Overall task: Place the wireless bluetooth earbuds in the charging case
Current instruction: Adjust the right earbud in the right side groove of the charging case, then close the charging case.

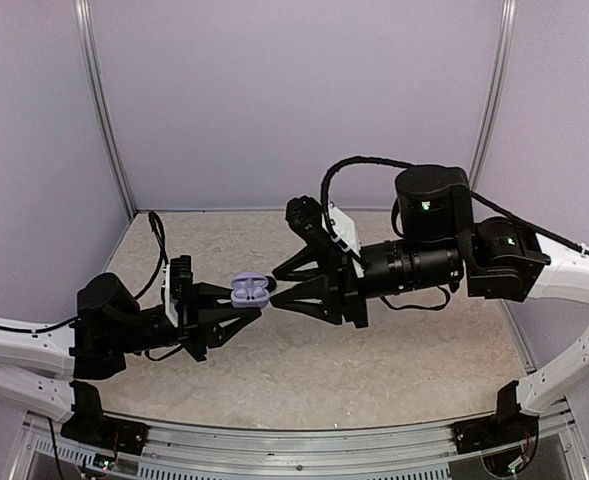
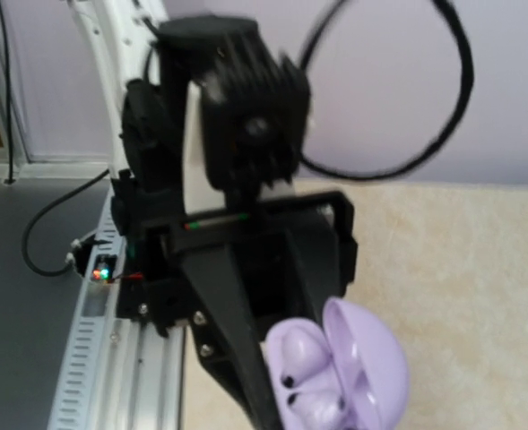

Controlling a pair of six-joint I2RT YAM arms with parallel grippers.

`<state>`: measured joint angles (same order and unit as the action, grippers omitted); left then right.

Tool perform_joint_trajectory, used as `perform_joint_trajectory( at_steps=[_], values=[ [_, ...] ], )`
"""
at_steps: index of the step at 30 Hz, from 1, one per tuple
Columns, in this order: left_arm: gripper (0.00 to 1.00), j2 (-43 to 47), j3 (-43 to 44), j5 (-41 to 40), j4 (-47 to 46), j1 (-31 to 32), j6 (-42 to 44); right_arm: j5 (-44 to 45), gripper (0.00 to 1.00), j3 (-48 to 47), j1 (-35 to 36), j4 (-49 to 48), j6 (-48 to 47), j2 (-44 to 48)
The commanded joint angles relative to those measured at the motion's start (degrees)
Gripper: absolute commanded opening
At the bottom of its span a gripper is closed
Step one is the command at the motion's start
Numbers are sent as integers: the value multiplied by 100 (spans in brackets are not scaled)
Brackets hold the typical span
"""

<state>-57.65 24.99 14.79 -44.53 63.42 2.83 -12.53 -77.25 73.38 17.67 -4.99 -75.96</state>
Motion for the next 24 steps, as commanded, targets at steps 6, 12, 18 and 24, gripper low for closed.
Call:
perform_joint_trajectory(
  at_steps=[6, 12, 18, 24],
  values=[
    [6, 69, 259, 137, -214, 33, -18, 34, 80, 215, -116, -345, 25, 275],
    [6, 72, 265, 196, -274, 37, -62, -179, 97, 229, -199, -397, 74, 63],
    [6, 78, 260, 262, -315, 56, -87, -278, 100, 211, -211, -380, -94, -241],
    [6, 62, 265, 257, -315, 53, -92, -433, 100, 23, -208, -380, -240, -515]
  ],
)
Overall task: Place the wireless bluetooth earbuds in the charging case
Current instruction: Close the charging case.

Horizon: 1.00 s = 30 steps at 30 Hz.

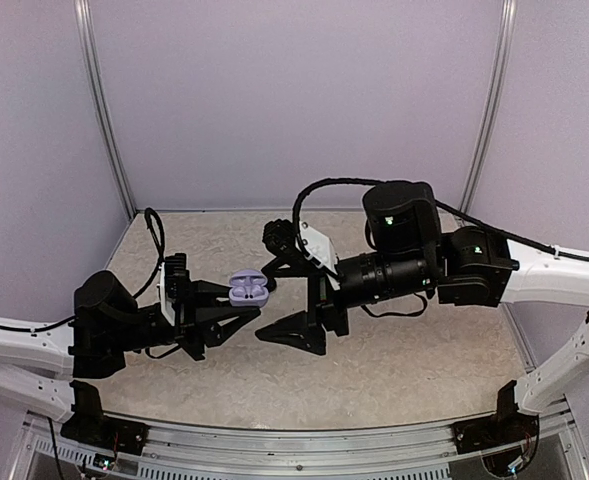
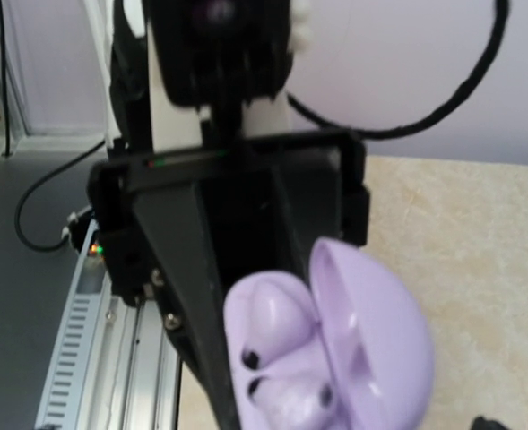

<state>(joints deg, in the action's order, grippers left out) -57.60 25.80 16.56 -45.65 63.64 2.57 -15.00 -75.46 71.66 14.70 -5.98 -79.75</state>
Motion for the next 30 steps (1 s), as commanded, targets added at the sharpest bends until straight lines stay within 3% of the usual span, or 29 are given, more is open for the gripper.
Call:
perform_joint_trajectory(
  at_steps=[1, 13, 22, 30],
  values=[
    [6, 57, 188, 63, -199, 27, -88, -227, 100, -188, -38, -81, -156, -167],
    [7, -5, 243, -82, -142, -6, -381, -663, 97, -57, 10, -352, -329, 123],
    [5, -35, 286, -208, -150, -128, -763, -986, 82, -108, 164, -103, -643, 90],
    [3, -204, 442, -274, -67, -185, -1224, -66, 77, -238, 401, 219, -1032, -37]
  ],
)
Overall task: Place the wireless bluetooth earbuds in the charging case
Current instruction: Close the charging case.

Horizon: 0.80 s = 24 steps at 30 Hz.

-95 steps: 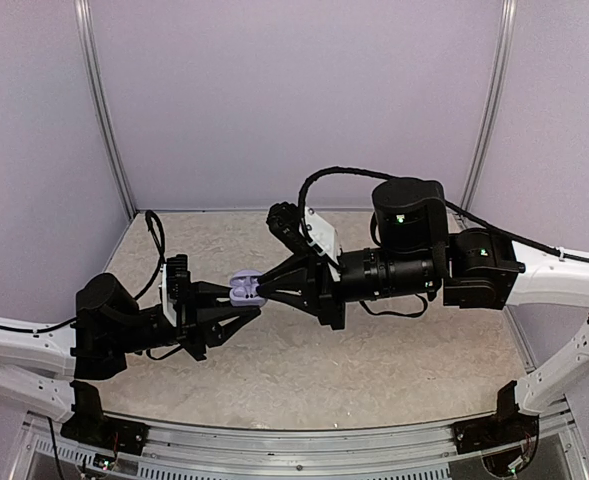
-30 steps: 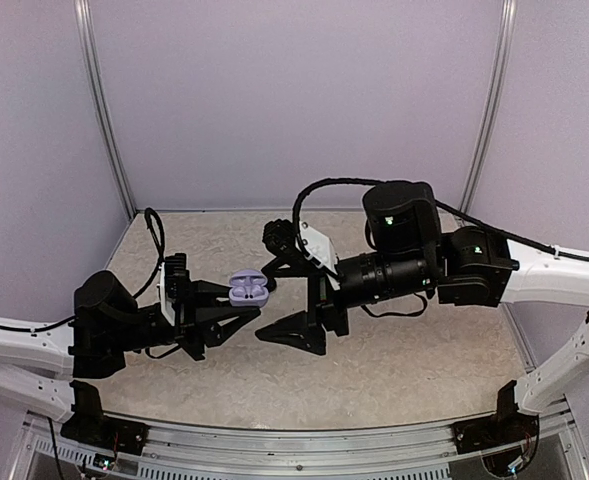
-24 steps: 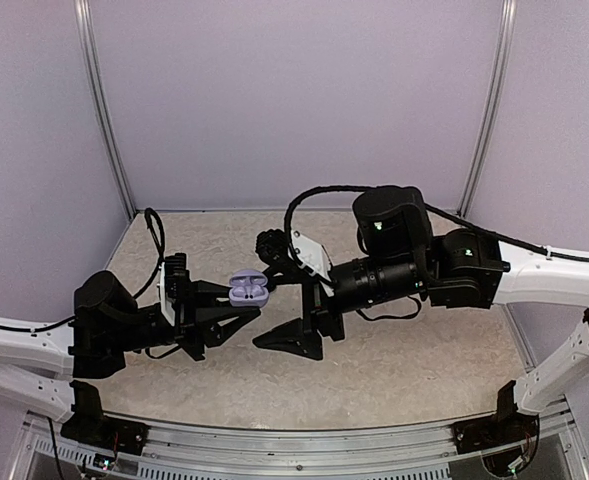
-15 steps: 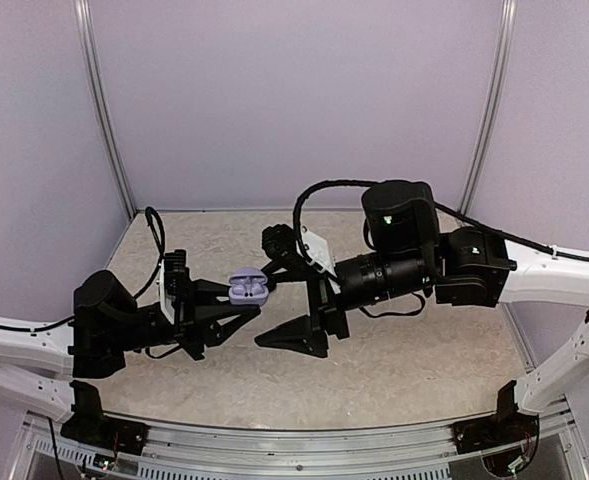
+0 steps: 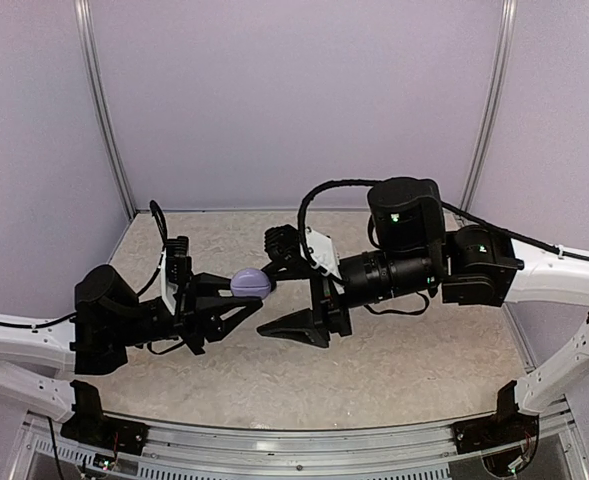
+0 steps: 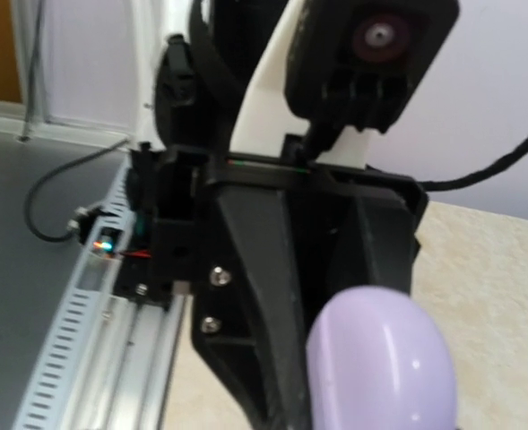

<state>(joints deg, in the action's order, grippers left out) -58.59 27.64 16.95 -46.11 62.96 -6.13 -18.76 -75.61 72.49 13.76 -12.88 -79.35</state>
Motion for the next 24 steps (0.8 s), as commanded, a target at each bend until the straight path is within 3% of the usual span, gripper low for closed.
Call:
perform_joint_trajectory(
  at_steps=[1, 8, 15, 24],
  values=[
    [3, -128, 267, -326, -1, -124, -401, 568, 77, -251, 388, 364, -431, -102],
    [2, -214, 336, -217, 35, -130, -722, 1789, 78, -177, 677, 318, -1060, -9],
    [2, -229, 518, 157, 203, -134, -1227, 2161, 82, 430, 712, -293, -1838, 468],
    [1, -353, 655, 445, 392, -130, -1974, 2536, 79, 654, 838, -673, -2528, 579]
  ],
)
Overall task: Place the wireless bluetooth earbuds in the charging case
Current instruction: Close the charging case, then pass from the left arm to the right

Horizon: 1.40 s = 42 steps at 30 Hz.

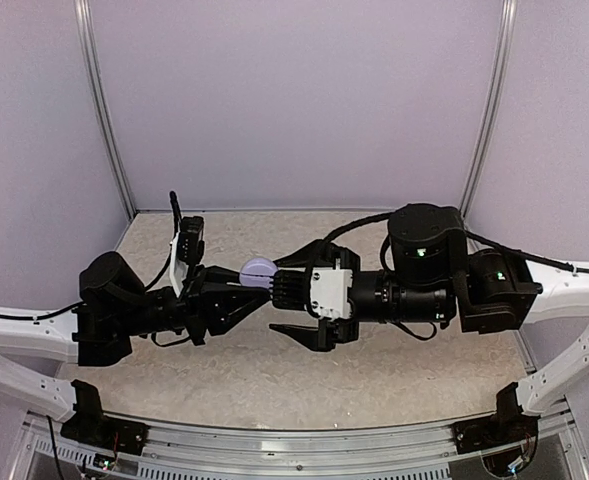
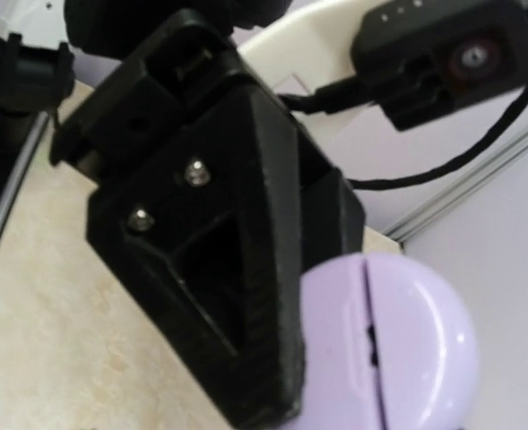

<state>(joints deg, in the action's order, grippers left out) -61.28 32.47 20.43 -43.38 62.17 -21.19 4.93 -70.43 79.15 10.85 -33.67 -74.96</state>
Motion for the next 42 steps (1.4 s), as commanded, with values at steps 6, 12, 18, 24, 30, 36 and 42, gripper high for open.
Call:
perform_joint_trajectory(
  at_steps=[6, 12, 18, 24, 30, 36, 42],
  values=[
    [0, -215, 237, 228, 41, -14, -720, 394, 76, 303, 239, -741, -723, 193],
    [0, -413, 345, 240, 49, 118, -764, 453, 71, 324, 245, -874, -844, 163],
    [0, -480, 392, 225, 110, 170, -790, 526, 64, 316, 249, -711, -942, 50],
    [0, -464, 409, 260, 180, 168, -765, 638, 68, 306, 249, -533, -1007, -11],
    [0, -464, 425, 295, 207, 167, -747, 661, 70, 314, 250, -378, -1041, -18],
    [0, -447, 458, 357, 250, 159, -729, 702, 74, 322, 251, -242, -1090, -37],
    [0, -470, 530, 430, 333, 161, -712, 788, 67, 339, 252, -233, -1142, -15]
  ],
)
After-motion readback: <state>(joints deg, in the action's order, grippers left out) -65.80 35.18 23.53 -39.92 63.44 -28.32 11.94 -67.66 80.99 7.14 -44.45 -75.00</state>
